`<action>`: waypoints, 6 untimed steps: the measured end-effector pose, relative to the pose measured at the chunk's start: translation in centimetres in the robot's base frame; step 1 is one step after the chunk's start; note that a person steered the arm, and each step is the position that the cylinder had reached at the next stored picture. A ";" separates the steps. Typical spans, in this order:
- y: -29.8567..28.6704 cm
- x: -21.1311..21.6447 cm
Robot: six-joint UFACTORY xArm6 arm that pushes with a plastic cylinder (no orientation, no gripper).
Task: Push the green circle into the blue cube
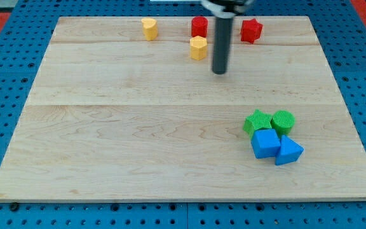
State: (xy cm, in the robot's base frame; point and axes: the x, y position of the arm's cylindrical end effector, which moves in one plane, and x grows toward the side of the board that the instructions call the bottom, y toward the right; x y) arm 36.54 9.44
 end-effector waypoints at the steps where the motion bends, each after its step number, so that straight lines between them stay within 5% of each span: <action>1: 5.2 4.0; 3: 10.1 9.5; 6: 4.1 13.7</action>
